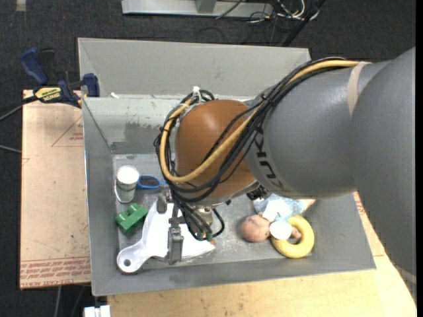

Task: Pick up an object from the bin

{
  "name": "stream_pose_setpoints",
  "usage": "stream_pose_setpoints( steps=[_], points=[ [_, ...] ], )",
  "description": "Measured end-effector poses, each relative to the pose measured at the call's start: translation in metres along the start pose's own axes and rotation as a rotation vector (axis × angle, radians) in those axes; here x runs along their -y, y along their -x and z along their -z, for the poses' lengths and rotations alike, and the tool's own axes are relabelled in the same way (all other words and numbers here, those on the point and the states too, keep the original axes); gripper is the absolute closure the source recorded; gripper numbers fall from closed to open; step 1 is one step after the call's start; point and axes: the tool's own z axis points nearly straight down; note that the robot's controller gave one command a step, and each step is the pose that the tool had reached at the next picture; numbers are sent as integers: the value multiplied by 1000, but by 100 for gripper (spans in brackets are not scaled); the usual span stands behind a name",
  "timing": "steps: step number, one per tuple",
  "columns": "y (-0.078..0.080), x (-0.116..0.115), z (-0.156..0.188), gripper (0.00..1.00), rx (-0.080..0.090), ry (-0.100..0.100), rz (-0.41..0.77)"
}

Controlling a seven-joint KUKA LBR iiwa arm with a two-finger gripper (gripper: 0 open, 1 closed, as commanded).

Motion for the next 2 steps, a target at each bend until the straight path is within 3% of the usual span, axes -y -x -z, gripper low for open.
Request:
stream_pose_setpoints(
  steps=[1, 2],
  points=[
    [2, 1, 4, 0, 7, 2, -4],
    [3, 52, -99, 100, -4, 2, 203]
  ],
)
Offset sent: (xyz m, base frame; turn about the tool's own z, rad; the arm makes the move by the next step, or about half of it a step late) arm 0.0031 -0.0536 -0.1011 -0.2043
